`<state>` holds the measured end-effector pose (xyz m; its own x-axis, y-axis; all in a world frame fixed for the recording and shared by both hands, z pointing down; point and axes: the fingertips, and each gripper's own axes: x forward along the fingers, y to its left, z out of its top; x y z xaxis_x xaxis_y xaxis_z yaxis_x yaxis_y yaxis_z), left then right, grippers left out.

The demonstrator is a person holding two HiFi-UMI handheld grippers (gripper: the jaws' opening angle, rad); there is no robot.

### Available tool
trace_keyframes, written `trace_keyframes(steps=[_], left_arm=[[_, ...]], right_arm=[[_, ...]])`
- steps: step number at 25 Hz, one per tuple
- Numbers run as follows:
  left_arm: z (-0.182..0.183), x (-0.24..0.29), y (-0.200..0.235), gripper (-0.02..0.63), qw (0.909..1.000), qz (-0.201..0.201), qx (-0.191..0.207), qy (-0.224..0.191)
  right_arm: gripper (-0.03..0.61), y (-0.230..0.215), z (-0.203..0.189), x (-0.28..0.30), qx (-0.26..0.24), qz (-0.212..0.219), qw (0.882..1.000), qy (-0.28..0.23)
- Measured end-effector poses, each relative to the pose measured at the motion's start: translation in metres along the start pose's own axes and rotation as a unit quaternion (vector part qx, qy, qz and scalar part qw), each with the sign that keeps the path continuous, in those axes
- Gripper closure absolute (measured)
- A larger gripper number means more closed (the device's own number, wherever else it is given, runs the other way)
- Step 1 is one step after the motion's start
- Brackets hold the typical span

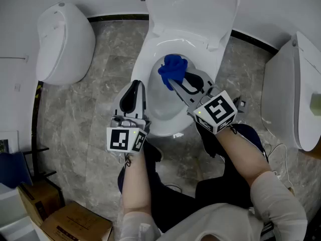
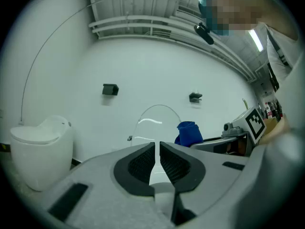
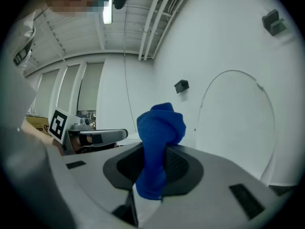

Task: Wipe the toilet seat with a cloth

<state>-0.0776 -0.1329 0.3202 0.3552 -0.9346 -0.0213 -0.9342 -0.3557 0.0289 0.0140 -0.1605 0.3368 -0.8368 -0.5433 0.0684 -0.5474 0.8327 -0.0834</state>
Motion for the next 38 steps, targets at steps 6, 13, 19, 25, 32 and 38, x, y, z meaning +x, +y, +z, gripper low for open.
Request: trace_keyframes(steps=[6, 13, 19, 25, 32, 38], left_arm=[[0.001, -0.001, 0.006, 0.598, 0.9999, 0.016, -0.006, -0.001], [0.002, -0.002, 0.008, 0.604, 0.9999, 0.017, 0.004, -0.001], [0.003, -0.003, 0.011, 0.604, 0.9998, 0.021, -0.003, -0.003], [0.004, -0.005, 0.012, 0.604, 0.9997, 0.023, 0.003, 0.001], [-0.007, -0.004, 0.009, 0.604, 0.9998, 0.015, 0.006, 0.010], [0.000, -0.005, 0.009, 0.604, 0.9999, 0.011, 0.008, 0.003]], right_arm=[[0.488, 0.001, 0.000, 0.000, -0.002, 0.002, 1.000, 0.002], [0.488, 0.001, -0.001, 0.000, -0.001, 0.000, 1.000, 0.003], [0.488, -0.006, -0.003, -0.001, 0.018, -0.013, 1.000, 0.004], [0.488, -0.008, -0.009, 0.001, 0.013, -0.020, 1.000, 0.014], [0.488, -0.018, -0.020, 0.005, 0.007, -0.039, 0.999, 0.033], [0.488, -0.032, -0.029, 0.017, -0.001, -0.072, 0.996, 0.058]])
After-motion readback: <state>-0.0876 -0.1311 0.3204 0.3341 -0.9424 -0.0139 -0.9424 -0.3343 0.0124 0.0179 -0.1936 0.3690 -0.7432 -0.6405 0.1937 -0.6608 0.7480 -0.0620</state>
